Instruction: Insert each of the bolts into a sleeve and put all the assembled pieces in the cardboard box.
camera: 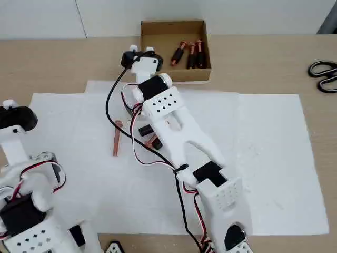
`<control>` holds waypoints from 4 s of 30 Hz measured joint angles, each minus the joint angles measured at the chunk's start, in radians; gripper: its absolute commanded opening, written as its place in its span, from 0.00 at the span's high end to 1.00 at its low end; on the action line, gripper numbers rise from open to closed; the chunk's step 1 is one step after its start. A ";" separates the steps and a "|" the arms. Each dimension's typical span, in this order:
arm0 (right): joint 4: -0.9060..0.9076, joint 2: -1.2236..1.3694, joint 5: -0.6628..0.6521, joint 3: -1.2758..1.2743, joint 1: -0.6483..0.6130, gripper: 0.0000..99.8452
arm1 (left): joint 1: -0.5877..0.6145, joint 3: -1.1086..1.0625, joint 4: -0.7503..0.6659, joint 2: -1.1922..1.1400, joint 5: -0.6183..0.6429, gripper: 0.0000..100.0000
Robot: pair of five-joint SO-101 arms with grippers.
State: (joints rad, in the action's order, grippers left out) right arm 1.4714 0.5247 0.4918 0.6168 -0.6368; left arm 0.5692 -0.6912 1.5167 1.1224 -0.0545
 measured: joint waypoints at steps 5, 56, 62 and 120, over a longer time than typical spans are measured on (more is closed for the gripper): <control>-0.006 0.000 -0.040 0.000 0.005 0.85 | 0.000 0.000 0.000 0.000 0.000 0.91; -0.052 0.121 0.801 0.000 -0.017 0.85 | 0.000 0.000 0.000 0.000 0.000 0.91; -0.058 0.198 0.802 0.000 0.012 0.85 | 0.000 0.000 0.000 0.000 0.000 0.91; 0.250 -0.301 -0.299 -0.140 0.230 1.00 | 0.000 0.015 0.000 -0.015 -0.002 0.91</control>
State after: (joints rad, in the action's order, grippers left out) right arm 1.7215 0.2240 0.1926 0.4772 -0.4066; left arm 0.5692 -0.6759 1.5167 1.1070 -0.0560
